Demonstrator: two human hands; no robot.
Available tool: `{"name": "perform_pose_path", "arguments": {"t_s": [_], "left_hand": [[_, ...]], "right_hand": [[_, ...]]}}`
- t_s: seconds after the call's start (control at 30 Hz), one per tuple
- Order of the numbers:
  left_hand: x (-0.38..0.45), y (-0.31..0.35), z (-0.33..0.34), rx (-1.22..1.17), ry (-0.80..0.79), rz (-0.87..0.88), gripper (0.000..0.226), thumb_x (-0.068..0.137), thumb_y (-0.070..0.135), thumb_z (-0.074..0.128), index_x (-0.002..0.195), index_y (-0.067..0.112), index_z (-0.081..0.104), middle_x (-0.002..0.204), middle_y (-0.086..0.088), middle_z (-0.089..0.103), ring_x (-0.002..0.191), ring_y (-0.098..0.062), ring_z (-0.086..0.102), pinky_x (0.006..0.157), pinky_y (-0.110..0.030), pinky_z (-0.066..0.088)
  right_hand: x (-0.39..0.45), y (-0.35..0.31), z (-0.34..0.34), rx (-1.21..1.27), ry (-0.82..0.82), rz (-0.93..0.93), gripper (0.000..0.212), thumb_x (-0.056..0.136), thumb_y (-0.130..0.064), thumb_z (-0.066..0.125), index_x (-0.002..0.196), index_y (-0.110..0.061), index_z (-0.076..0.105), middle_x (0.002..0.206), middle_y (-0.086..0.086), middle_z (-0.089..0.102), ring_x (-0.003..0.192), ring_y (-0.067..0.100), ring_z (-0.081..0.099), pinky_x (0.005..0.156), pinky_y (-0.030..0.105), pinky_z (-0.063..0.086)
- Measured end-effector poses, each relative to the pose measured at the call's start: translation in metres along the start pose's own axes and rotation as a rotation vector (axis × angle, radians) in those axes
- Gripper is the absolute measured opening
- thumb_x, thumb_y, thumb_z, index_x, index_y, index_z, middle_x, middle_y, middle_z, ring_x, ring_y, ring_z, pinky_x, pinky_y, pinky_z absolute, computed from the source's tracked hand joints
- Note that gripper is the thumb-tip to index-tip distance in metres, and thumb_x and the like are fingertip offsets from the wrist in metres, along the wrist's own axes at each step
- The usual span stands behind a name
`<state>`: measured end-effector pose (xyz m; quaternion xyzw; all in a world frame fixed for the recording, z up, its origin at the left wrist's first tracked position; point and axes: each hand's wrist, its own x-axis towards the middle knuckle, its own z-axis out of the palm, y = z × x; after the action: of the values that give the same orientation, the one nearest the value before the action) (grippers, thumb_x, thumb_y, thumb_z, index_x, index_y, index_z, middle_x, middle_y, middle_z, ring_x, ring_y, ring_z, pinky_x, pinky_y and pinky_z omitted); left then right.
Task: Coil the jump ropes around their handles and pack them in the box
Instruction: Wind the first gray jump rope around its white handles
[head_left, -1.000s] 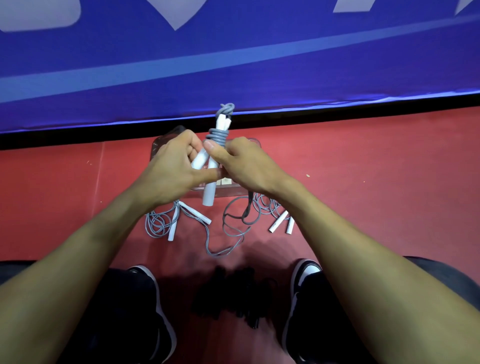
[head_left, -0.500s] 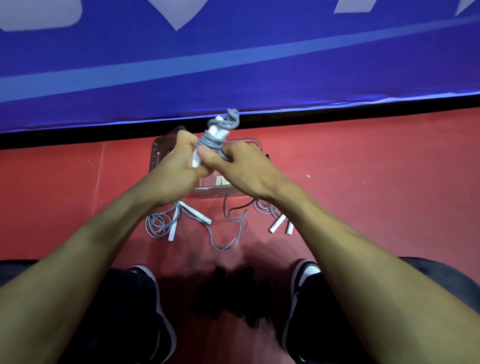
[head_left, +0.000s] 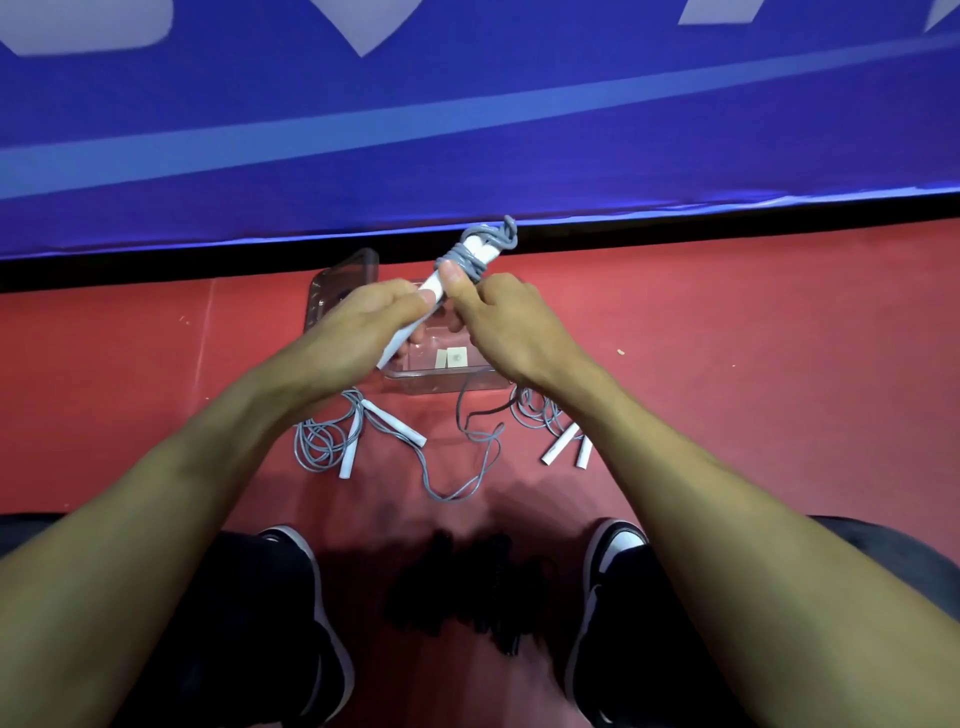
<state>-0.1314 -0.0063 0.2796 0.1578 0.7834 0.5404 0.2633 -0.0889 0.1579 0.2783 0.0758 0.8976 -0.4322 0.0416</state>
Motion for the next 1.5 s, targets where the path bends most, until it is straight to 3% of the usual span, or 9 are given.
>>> {"name": "perform_pose_path", "arguments": {"t_s": [0.17, 0.57, 0.67, 0.77, 0.93, 1.03, 1.13, 1.4, 1.5], "left_hand": [[0.004, -0.009, -0.009, 0.07, 0.157, 0.028, 0.033, 0.067, 0.028, 0.076, 0.091, 0.02, 0.055, 0.084, -0.008, 0.067, 0.069, -0.017, 0.058, 0.063, -0.036, 0.046], [0.0, 0.0, 0.001, 0.201, 0.159, 0.061, 0.039, 0.069, 0.039, 0.072, 0.09, 0.008, 0.061, 0.076, -0.01, 0.068, 0.061, -0.015, 0.057, 0.058, -0.041, 0.05], [-0.001, -0.001, 0.001, 0.116, 0.075, 0.073, 0.035, 0.074, 0.025, 0.072, 0.103, 0.009, 0.061, 0.09, -0.01, 0.074, 0.079, -0.02, 0.072, 0.077, -0.054, 0.06], [-0.002, -0.006, 0.002, 0.145, 0.048, 0.067, 0.044, 0.08, 0.028, 0.073, 0.109, 0.006, 0.049, 0.087, -0.009, 0.069, 0.072, -0.019, 0.066, 0.072, -0.05, 0.056], [-0.003, -0.004, 0.011, 0.032, -0.024, 0.004, 0.035, 0.079, 0.02, 0.065, 0.107, 0.018, 0.045, 0.085, -0.001, 0.056, 0.068, -0.011, 0.05, 0.061, -0.032, 0.044], [-0.002, 0.001, 0.007, -0.03, -0.061, -0.047, 0.049, 0.071, 0.032, 0.061, 0.116, 0.014, 0.054, 0.088, -0.003, 0.062, 0.078, -0.017, 0.052, 0.074, -0.043, 0.045], [-0.003, 0.003, 0.005, -0.091, -0.078, -0.064, 0.065, 0.071, 0.045, 0.057, 0.127, 0.011, 0.059, 0.112, -0.015, 0.067, 0.096, -0.026, 0.055, 0.091, -0.055, 0.046], [-0.004, 0.004, 0.008, -0.052, -0.062, 0.034, 0.044, 0.093, 0.033, 0.045, 0.107, -0.007, 0.059, 0.09, -0.005, 0.062, 0.082, -0.016, 0.052, 0.078, -0.039, 0.038], [-0.005, 0.004, 0.005, 0.033, -0.065, 0.065, 0.046, 0.096, 0.035, 0.046, 0.113, -0.005, 0.059, 0.096, -0.012, 0.064, 0.086, -0.019, 0.057, 0.081, -0.046, 0.043]], "right_hand": [[-0.003, -0.001, -0.002, -0.008, -0.102, -0.01, 0.082, 0.1, -0.066, 0.033, 0.079, 0.006, 0.067, 0.063, 0.013, 0.063, 0.066, 0.029, 0.06, 0.073, 0.04, 0.051], [0.002, -0.003, 0.005, -0.009, -0.039, -0.107, 0.064, 0.103, -0.051, 0.039, 0.047, -0.02, 0.045, 0.05, -0.003, 0.046, 0.057, 0.021, 0.044, 0.06, 0.036, 0.039], [0.003, 0.0, 0.006, -0.049, -0.043, -0.112, 0.062, 0.101, -0.052, 0.04, 0.051, -0.019, 0.051, 0.051, -0.004, 0.051, 0.059, 0.02, 0.049, 0.065, 0.039, 0.047], [0.002, 0.002, 0.006, -0.096, -0.087, -0.067, 0.068, 0.096, -0.065, 0.036, 0.063, -0.012, 0.064, 0.056, 0.001, 0.058, 0.062, 0.024, 0.055, 0.067, 0.042, 0.051], [-0.004, 0.002, 0.004, -0.063, -0.122, -0.049, 0.067, 0.097, -0.069, 0.035, 0.06, -0.016, 0.051, 0.057, -0.001, 0.057, 0.062, 0.025, 0.053, 0.06, 0.036, 0.039], [-0.005, 0.0, 0.002, -0.024, -0.127, -0.026, 0.071, 0.098, -0.07, 0.03, 0.067, -0.015, 0.064, 0.063, -0.002, 0.066, 0.067, 0.022, 0.06, 0.068, 0.038, 0.047], [-0.004, -0.001, -0.001, 0.05, -0.144, -0.004, 0.068, 0.103, -0.061, 0.029, 0.065, -0.017, 0.064, 0.047, -0.015, 0.058, 0.048, 0.002, 0.05, 0.06, 0.027, 0.036], [0.001, 0.002, -0.003, 0.094, -0.094, 0.005, 0.071, 0.101, -0.064, 0.033, 0.073, -0.01, 0.07, 0.067, 0.0, 0.069, 0.059, 0.014, 0.055, 0.068, 0.033, 0.048], [0.001, 0.003, -0.003, 0.064, -0.112, 0.019, 0.075, 0.1, -0.066, 0.031, 0.076, -0.007, 0.07, 0.073, 0.004, 0.073, 0.063, 0.017, 0.06, 0.07, 0.035, 0.051]]}}
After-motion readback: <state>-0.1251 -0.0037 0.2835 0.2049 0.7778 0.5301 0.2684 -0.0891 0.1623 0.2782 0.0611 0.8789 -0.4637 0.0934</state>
